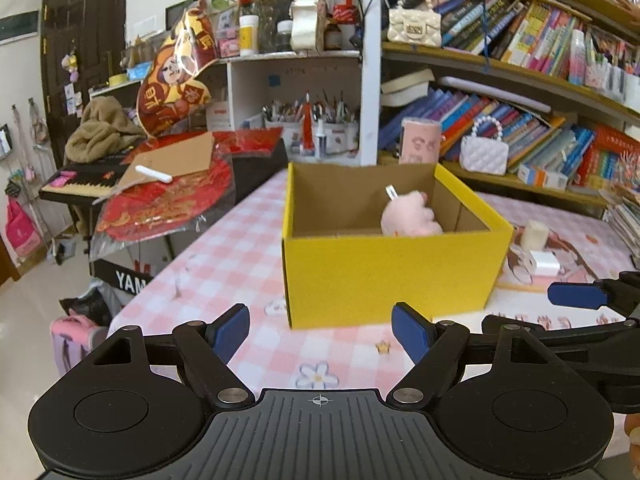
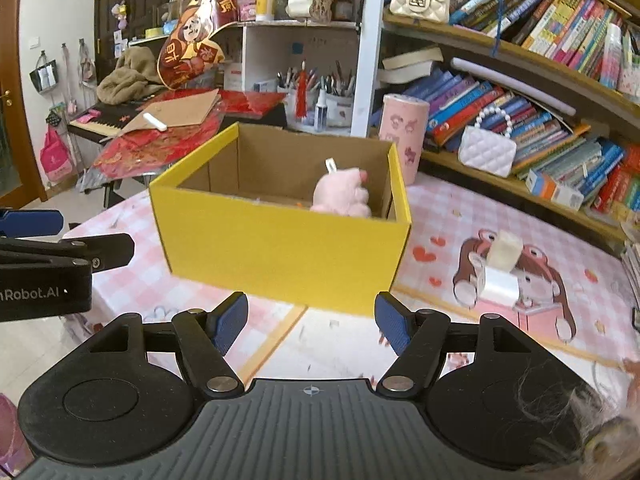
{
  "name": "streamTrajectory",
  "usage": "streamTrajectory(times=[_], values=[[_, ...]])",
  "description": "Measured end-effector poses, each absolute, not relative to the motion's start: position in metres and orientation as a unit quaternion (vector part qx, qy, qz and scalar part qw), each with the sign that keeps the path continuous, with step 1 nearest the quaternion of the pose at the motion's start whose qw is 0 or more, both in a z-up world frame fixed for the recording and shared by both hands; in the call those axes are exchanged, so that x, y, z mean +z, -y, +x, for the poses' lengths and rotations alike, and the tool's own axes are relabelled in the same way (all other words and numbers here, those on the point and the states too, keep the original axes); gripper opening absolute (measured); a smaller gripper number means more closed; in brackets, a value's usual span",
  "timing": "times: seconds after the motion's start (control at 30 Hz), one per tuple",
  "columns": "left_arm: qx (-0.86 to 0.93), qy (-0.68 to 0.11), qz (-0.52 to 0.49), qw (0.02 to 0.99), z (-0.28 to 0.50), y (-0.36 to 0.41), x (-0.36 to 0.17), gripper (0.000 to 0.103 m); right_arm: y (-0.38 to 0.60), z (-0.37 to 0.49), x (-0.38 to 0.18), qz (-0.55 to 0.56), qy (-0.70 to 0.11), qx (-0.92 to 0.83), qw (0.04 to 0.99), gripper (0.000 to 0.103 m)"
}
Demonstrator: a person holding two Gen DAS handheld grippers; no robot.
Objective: Organize objects
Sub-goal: 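Open the right tool to release the pink plush and withdraw both tools from the box, then move both open tools toward the white cube and white charger block on the mat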
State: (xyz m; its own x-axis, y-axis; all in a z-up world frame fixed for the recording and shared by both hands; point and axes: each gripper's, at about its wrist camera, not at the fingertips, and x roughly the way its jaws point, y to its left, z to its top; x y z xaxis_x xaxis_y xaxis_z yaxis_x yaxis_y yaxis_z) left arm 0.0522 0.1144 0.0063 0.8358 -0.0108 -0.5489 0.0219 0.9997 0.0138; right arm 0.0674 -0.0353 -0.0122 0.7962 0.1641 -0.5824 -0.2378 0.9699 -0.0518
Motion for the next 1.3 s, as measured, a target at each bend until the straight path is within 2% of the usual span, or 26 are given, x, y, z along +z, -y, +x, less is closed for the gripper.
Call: streamTrajectory(times=[0.27, 0.77, 1.3], values=[[-0.007, -0.300, 0.020, 0.954, 0.029, -0.109, -0.004, 0.088, 0.039, 0.042, -0.025, -0.052, -0.329, 0.090, 0.938, 0.071], [-0.044, -0.319, 0.040, 0.946, 0.008, -0.093, -0.014, 0.091, 0.055, 0.012, -0.036, -0.031, -0.352, 0.052, 0.934, 0.073], [-0.102, -0.331, 0.070, 0.936, 0.021, -0.061, -0.022, 0.094, 0.092, 0.000, -0.040, 0.008, -0.366, -0.019, 0.931, 0.075]])
